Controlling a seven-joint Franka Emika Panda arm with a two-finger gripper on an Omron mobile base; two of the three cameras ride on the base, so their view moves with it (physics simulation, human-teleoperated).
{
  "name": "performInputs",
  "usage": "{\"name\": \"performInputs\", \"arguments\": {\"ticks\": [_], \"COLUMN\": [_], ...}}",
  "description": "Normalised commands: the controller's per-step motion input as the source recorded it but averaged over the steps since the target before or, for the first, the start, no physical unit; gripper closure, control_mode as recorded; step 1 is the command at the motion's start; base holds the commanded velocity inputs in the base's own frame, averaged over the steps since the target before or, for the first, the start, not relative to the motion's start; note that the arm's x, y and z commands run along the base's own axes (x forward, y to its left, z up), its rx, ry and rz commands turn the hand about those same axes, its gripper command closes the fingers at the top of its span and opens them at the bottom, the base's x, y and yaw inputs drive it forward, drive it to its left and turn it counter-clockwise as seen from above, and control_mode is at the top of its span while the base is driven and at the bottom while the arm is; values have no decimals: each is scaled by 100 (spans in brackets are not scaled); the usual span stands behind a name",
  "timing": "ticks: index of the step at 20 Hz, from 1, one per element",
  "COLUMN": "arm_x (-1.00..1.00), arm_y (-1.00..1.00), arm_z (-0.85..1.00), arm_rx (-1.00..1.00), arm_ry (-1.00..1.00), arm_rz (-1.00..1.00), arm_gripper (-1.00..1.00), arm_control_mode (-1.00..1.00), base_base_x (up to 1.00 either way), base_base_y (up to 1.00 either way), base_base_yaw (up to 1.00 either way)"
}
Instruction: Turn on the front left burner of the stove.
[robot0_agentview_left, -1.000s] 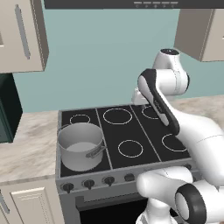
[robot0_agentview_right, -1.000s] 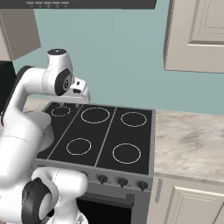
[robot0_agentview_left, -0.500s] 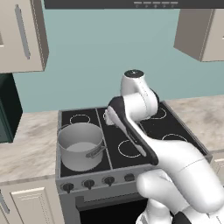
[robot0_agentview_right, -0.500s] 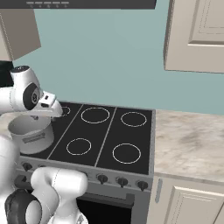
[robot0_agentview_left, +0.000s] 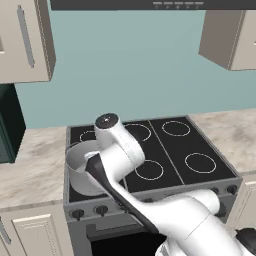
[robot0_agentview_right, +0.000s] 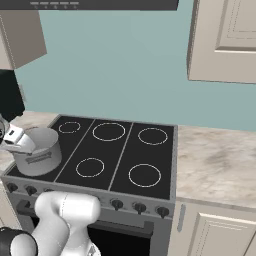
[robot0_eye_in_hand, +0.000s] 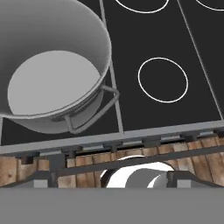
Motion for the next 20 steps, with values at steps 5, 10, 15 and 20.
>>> {"name": "performInputs", "arguments": {"ticks": [5,10,15,20], "arm_x": [-52,-11,0,4], "arm_y": [100,54,8,29], "arm_z": [-37,-23,0,0], "arm_rx": [-2,0,0,0], "arm_ry": [-5,0,-5,-56], "arm_rz": [-9,-5,0,8], "arm_gripper": [-100,-100,-100,-100], "arm_control_mode": [-100,-100,-100,-100], "base_base_x": [0,0,0,0], "base_base_y": [0,0,0,0], "base_base_yaw": [0,0,0,0]}}
